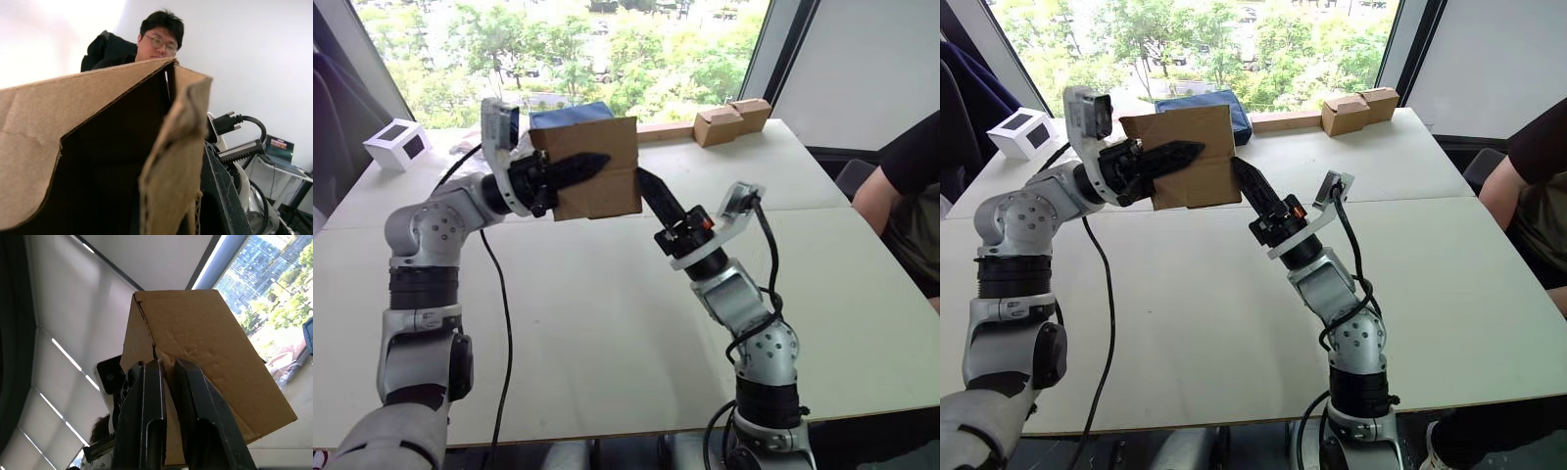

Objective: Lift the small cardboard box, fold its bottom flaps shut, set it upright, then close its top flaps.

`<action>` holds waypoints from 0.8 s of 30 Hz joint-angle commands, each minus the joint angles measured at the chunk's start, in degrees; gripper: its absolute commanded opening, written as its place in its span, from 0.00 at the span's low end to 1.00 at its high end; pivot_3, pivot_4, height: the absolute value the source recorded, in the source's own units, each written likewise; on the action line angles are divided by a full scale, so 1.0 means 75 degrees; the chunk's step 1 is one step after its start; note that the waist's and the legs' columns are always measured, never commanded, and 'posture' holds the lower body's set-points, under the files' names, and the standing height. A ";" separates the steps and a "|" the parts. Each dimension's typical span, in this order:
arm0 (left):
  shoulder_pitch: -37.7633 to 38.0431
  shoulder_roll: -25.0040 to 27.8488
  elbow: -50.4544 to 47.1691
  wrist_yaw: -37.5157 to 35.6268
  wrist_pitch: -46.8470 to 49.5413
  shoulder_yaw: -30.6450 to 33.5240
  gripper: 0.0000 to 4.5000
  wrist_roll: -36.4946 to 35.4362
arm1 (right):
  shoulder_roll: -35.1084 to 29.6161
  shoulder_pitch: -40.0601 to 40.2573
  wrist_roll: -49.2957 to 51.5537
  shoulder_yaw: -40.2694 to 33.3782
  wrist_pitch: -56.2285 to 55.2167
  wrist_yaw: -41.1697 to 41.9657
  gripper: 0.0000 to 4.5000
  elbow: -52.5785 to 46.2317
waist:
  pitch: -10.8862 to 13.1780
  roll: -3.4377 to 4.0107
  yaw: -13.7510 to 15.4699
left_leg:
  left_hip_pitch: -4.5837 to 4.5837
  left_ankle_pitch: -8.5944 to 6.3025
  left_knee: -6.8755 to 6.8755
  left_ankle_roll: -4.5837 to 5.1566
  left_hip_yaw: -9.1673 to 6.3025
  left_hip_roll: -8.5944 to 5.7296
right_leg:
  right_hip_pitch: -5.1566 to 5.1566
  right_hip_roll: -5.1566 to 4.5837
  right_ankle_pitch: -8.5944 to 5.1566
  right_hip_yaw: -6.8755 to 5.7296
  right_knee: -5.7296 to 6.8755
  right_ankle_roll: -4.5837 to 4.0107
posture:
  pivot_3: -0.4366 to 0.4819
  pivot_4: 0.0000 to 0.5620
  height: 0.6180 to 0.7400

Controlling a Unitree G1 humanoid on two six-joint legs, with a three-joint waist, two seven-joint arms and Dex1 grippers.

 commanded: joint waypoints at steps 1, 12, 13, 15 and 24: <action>-0.0222 0.0014 -0.0080 0.0012 -0.0117 0.0065 0.00 -0.0021 | 0.0106 -0.0052 0.0144 0.0319 0.0132 0.0055 0.09 -0.0359 | 0.0000 0.0000 0.0007 | 0.0000 0.0000 0.0000 0.0000 0.0000 0.0000 | 0.0000 0.0000 0.0000 0.0000 0.0000 0.0000 | 0.48 0.27 0.98; -0.0121 0.0320 -0.0263 -0.0040 0.0178 0.0206 0.00 -0.0259 | -0.0914 0.0278 0.0903 -0.0742 0.0175 0.0003 0.04 -0.0628 | 0.0000 0.0000 0.0001 | 0.0000 0.0000 0.0000 0.0000 0.0000 0.0000 | 0.0001 -0.0001 0.0000 0.0000 0.0000 0.0000 | 0.48 0.27 0.98; -0.0108 0.0328 -0.0287 -0.0033 0.0197 0.0206 0.00 -0.0273 | -0.0923 0.0268 0.0907 -0.0769 0.0144 -0.0022 0.04 -0.0621 | 0.0000 0.0000 0.0001 | 0.0000 0.0000 -0.0001 0.0001 0.0000 0.0000 | 0.0001 0.0001 0.0000 0.0000 0.0000 0.0000 | 0.48 0.27 0.98; -0.0079 0.0328 -0.0329 -0.0012 0.0224 0.0212 0.00 -0.0302 | -0.0933 0.0245 0.0798 -0.0725 0.0118 -0.0013 0.04 -0.0584 | 0.0000 0.0000 -0.0001 | 0.0000 0.0000 -0.0001 0.0000 0.0000 0.0001 | 0.0001 0.0001 0.0000 0.0000 0.0000 0.0000 | 0.48 0.27 0.98; -0.0030 0.0254 -0.0446 0.0059 0.0304 0.0097 0.00 -0.0352 | -0.0981 -0.0056 -0.0038 0.0037 0.0262 0.0369 0.04 -0.0303 | 0.0000 0.0000 0.0000 | 0.0000 0.0000 -0.0001 0.0000 0.0000 0.0001 | 0.0000 0.0001 0.0000 0.0000 -0.0001 0.0000 | 0.48 0.27 0.98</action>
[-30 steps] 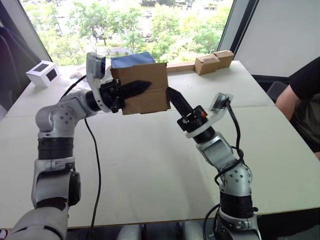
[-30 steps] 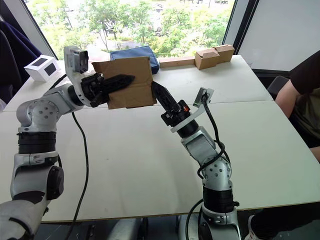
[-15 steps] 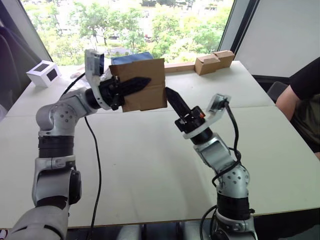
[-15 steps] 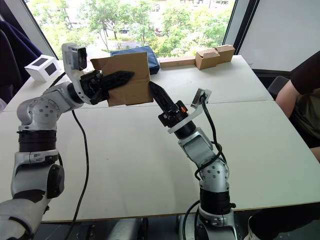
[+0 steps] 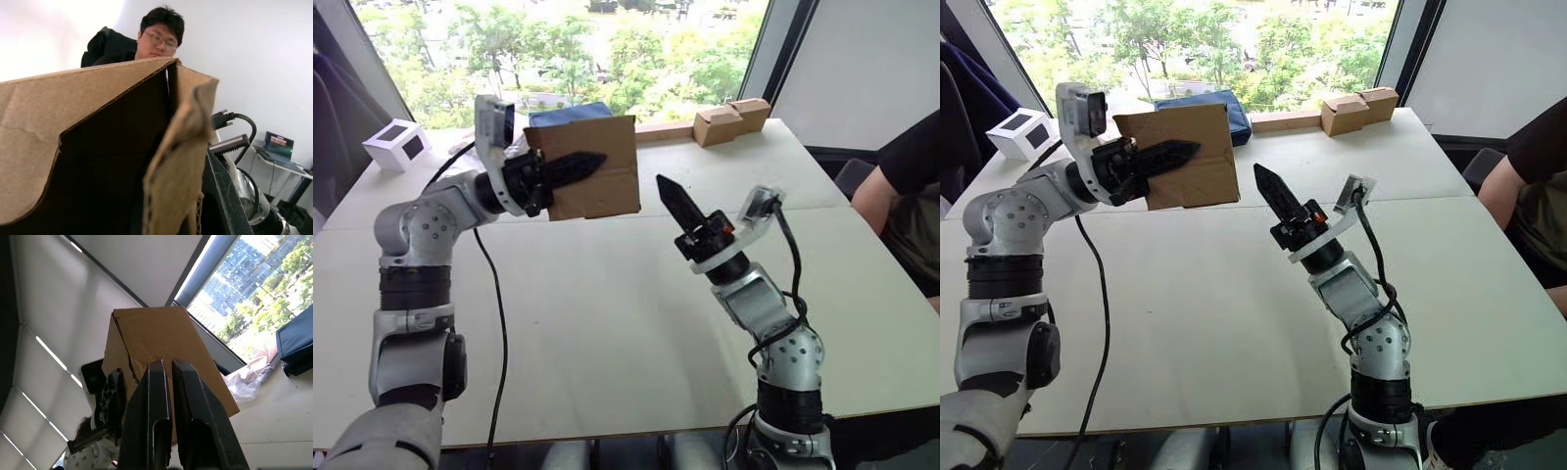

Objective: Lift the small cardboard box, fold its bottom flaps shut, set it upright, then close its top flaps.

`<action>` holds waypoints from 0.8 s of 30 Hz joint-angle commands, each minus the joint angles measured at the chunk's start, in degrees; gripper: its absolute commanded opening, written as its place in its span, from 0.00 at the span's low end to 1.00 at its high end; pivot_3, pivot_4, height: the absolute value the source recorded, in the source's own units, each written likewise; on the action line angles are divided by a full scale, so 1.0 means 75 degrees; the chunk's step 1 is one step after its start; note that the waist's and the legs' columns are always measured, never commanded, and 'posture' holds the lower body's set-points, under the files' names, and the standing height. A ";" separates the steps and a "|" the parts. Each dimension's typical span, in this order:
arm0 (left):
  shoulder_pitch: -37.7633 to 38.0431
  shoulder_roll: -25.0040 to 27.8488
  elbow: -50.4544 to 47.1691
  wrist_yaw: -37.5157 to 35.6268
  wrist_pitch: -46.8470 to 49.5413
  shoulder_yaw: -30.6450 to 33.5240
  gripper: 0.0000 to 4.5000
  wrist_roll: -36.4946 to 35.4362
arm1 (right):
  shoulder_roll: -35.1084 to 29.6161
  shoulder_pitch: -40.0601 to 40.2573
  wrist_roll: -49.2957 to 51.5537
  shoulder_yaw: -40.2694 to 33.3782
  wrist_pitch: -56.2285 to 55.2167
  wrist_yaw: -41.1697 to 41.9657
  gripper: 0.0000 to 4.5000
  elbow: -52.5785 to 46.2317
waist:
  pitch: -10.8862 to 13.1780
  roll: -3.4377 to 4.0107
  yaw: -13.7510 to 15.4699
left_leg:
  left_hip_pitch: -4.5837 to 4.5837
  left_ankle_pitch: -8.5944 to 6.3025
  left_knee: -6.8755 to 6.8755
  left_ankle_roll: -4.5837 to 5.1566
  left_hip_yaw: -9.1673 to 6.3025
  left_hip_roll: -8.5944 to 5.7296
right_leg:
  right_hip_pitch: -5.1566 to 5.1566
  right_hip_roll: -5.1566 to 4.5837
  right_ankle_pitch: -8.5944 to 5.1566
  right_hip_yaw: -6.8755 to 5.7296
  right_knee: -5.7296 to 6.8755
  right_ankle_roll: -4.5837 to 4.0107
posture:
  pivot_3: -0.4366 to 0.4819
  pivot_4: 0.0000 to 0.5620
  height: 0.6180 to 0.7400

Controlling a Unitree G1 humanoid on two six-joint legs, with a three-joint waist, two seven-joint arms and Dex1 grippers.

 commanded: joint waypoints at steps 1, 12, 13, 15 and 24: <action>-0.0058 0.0022 -0.0249 -0.0024 -0.0005 0.0072 0.00 -0.0121 | 0.0007 -0.0243 -0.0168 0.0357 0.0080 0.0349 0.04 -0.0110 | 0.0000 0.0000 0.0000 | 0.0000 0.0000 0.0000 0.0000 0.0000 0.0000 | 0.0000 0.0000 0.0000 0.0000 0.0000 0.0000 | 0.48 0.27 0.98; -0.0709 0.1135 -0.0473 -0.0942 -0.0185 -0.1417 0.00 0.1183 | -0.2382 0.0414 -0.0100 -0.0626 0.0971 0.0776 0.04 -0.1008 | 0.0003 -0.0003 0.0050 | -0.0005 -0.0002 0.0003 0.0003 -0.0001 -0.0010 | 0.0005 -0.0009 0.0000 -0.0002 -0.0006 0.0000 | 0.48 0.27 0.98; -0.0849 0.1291 -0.0579 -0.0942 -0.0364 -0.1774 0.00 0.1591 | -0.2991 0.0552 -0.0237 -0.0650 0.1210 0.1039 0.04 -0.1174 | 0.0005 -0.0002 0.0057 | -0.0007 -0.0003 0.0005 0.0005 0.0000 -0.0012 | 0.0007 -0.0012 0.0000 -0.0001 -0.0008 0.0000 | 0.48 0.27 0.98; -0.1025 0.1828 -0.0878 -0.1284 -0.0582 -0.2646 0.00 0.2384 | -0.4240 0.0856 -0.0720 -0.0569 0.1540 0.1620 0.04 -0.1522 | 0.0006 -0.0002 0.0046 | -0.0007 -0.0006 0.0003 0.0010 0.0000 -0.0015 | 0.0010 -0.0014 0.0000 -0.0002 -0.0017 0.0001 | 0.48 0.27 0.98; -0.2070 0.2590 -0.1137 -0.3233 -0.1709 -0.6106 0.00 0.5796 | -0.7097 0.1083 -0.2638 0.0100 0.1666 0.2812 0.04 -0.2860 | 0.0019 -0.0008 0.0079 | 0.0002 -0.0013 0.0001 0.0024 -0.0005 0.0033 | 0.0020 0.0056 -0.0013 0.0002 -0.0030 -0.0004 | 0.48 0.27 0.98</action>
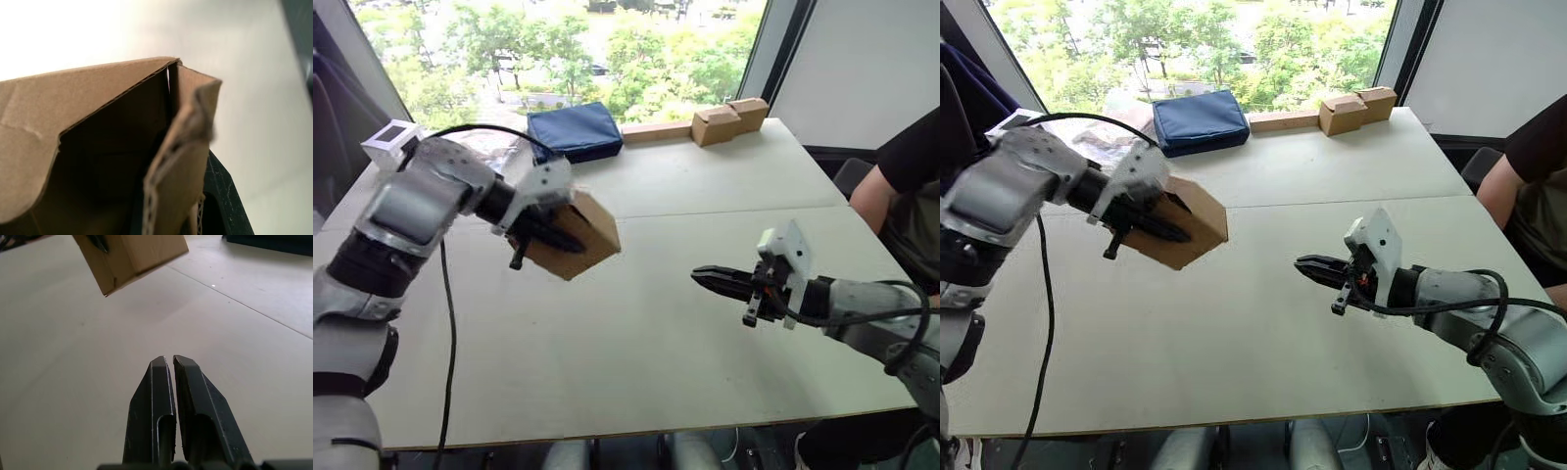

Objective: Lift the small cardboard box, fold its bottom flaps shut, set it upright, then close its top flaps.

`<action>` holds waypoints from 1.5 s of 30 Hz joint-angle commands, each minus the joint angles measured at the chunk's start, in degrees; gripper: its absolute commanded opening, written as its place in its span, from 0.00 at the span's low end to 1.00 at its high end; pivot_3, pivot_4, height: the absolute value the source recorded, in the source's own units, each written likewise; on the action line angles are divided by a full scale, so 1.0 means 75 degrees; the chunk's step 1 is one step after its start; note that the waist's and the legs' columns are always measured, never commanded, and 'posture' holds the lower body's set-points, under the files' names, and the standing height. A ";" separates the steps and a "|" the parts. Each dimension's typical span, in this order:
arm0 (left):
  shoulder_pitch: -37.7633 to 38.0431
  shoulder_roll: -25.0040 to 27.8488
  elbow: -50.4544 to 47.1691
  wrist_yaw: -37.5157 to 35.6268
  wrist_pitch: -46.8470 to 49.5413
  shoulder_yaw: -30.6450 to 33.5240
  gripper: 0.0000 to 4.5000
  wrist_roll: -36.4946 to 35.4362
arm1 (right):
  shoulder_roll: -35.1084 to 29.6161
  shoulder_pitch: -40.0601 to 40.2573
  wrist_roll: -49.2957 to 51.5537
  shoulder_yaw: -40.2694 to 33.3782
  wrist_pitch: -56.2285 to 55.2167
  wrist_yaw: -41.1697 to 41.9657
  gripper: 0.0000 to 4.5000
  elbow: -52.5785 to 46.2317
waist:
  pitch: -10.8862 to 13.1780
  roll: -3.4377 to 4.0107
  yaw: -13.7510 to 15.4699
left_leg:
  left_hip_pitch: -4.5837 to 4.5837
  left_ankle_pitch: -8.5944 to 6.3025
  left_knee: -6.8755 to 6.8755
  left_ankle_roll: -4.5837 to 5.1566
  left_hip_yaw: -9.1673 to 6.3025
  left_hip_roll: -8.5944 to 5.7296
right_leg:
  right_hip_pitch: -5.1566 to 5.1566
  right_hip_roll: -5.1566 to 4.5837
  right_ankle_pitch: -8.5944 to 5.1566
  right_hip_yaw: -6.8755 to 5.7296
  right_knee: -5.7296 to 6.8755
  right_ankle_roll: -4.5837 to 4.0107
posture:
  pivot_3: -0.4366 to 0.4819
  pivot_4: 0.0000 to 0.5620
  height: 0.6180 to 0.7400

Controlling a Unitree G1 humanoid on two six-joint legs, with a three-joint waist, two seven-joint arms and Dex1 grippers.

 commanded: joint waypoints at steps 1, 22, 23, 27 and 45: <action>-0.0526 -0.0321 -0.0373 -0.0151 0.0228 -0.0893 0.00 0.1100 | -0.0377 -0.0071 -0.0724 0.0647 0.0022 0.0200 0.04 -0.0734 | 0.0001 -0.0002 0.0026 | -0.0003 0.0000 0.0003 0.0001 -0.0003 0.0000 | 0.0001 0.0001 0.0000 0.0000 -0.0002 0.0000 | 0.48 0.27 0.98; -0.1189 -0.2295 -0.0599 -0.0273 0.2370 -0.2185 0.65 0.1788 | 0.0135 0.0949 -0.1764 0.1000 -0.0020 0.0079 0.00 -0.1139 | 0.0002 -0.0004 -0.0012 | -0.0093 -0.0030 0.0113 0.0053 -0.0041 -0.0011 | -0.0022 0.0005 -0.0003 0.0002 0.0016 0.0012 | 0.48 0.27 0.98; -0.1292 -0.2266 -0.0610 -0.0397 0.2533 -0.2039 0.72 0.1605 | 0.0165 0.0942 -0.1737 0.0973 -0.0033 0.0101 0.00 -0.1114 | 0.0002 -0.0004 -0.0019 | -0.0090 -0.0031 0.0113 0.0053 -0.0041 -0.0011 | -0.0022 0.0005 -0.0003 0.0003 0.0021 0.0013 | 0.48 0.27 0.98; -0.2086 -0.1941 -0.0147 -0.0687 0.3390 -0.0900 0.72 0.0285 | 0.0495 0.0802 -0.1305 0.0680 -0.0045 0.0123 0.00 -0.0930 | 0.0004 -0.0007 -0.0018 | -0.0092 -0.0030 0.0114 0.0053 -0.0045 -0.0007 | -0.0026 0.0010 -0.0005 0.0003 0.0026 0.0014 | 0.48 0.27 0.98; 0.4791 -0.2111 -0.1614 0.4397 0.1983 0.6468 0.03 -0.0910 | 0.2401 0.0385 -0.0930 0.0503 -0.0668 0.0328 0.00 0.1366 | -0.0009 0.0005 -0.0002 | -0.0045 -0.0027 0.0105 0.0044 -0.0027 -0.0020 | 0.0000 -0.0049 -0.0006 0.0019 0.0042 0.0014 | 0.48 0.27 0.98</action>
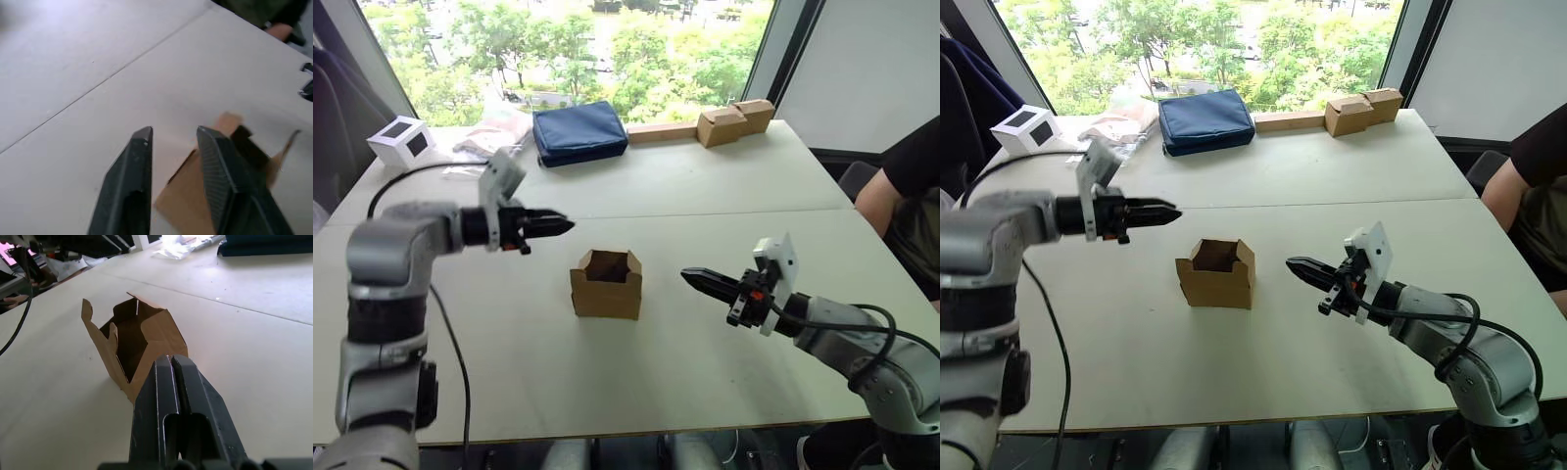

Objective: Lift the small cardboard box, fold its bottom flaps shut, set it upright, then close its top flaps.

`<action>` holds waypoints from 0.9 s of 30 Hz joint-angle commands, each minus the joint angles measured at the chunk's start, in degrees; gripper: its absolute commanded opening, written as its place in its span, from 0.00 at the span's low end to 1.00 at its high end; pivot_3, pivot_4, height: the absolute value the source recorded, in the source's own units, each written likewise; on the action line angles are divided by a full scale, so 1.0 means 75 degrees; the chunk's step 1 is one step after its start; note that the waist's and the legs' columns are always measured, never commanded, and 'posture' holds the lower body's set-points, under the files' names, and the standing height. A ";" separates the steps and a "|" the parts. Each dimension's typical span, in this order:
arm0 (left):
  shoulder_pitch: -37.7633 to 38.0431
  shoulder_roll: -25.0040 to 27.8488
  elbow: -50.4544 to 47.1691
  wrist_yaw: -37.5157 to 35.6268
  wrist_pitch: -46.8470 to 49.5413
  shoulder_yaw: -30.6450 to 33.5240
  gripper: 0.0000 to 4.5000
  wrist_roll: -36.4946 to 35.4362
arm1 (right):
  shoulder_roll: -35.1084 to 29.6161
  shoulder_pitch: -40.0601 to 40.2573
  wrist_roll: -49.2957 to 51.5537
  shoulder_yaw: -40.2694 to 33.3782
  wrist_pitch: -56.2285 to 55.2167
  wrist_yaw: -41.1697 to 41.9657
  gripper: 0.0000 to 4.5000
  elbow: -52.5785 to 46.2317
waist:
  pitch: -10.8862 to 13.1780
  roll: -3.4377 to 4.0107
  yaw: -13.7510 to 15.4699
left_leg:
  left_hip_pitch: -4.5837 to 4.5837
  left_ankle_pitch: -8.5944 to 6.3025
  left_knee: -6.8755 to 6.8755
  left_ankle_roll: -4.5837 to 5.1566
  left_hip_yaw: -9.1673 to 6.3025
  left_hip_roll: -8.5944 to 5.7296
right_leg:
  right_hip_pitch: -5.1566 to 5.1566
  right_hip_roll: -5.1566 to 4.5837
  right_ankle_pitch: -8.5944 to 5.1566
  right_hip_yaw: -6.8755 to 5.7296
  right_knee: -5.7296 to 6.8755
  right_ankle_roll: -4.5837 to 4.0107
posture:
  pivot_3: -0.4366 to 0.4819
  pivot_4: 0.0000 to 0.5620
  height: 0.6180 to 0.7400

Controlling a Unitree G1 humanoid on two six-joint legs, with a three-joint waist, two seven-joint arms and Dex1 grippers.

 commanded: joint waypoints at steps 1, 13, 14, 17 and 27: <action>0.1231 -0.0179 -0.0124 0.0454 -0.1557 0.0462 0.01 0.0135 | 0.0096 -0.0223 -0.0533 0.0437 -0.0355 0.0359 0.00 0.0496 | -0.0001 -0.0003 0.0015 | 0.0008 0.0000 -0.0005 -0.0001 0.0001 -0.0004 | 0.0004 -0.0006 0.0000 0.0000 0.0002 0.0000 | 0.48 0.27 0.98; 0.3251 -0.0816 -0.0748 0.0778 -0.2856 -0.1110 0.01 0.0023 | 0.0044 -0.0215 -0.2466 0.1451 -0.1403 0.0941 0.00 0.1186 | -0.0007 0.0002 0.0163 | 0.0015 0.0002 -0.0008 -0.0014 0.0002 -0.0024 | 0.0016 -0.0047 0.0002 -0.0002 -0.0008 -0.0002 | 0.48 0.27 0.98; 0.3297 -0.0947 -0.0875 0.0840 -0.2786 -0.1186 0.01 -0.0088 | 0.0077 -0.0226 -0.2655 0.1615 -0.1493 0.0956 0.00 0.1248 | -0.0007 0.0002 0.0160 | 0.0016 0.0002 -0.0011 -0.0014 0.0003 -0.0024 | 0.0016 -0.0048 0.0002 -0.0002 -0.0008 -0.0002 | 0.48 0.27 0.98; 0.3351 -0.1062 -0.0914 0.0963 -0.2872 -0.1540 0.01 -0.0004 | 0.0215 -0.0334 -0.3140 0.2086 -0.1770 0.1060 0.00 0.1545 | -0.0009 0.0002 0.0155 | 0.0018 0.0002 -0.0012 -0.0014 0.0003 -0.0023 | 0.0015 -0.0046 0.0002 -0.0002 -0.0007 -0.0002 | 0.48 0.27 0.98; 0.3338 -0.0818 -0.0900 0.1125 -0.3156 -0.2168 0.01 0.0126 | 0.0575 -0.0579 -0.3743 0.2411 -0.2141 0.1334 0.00 0.2162 | -0.0012 0.0009 0.0152 | 0.0027 0.0002 -0.0016 -0.0014 0.0005 -0.0022 | 0.0021 -0.0038 0.0001 -0.0003 -0.0009 -0.0003 | 0.48 0.27 0.98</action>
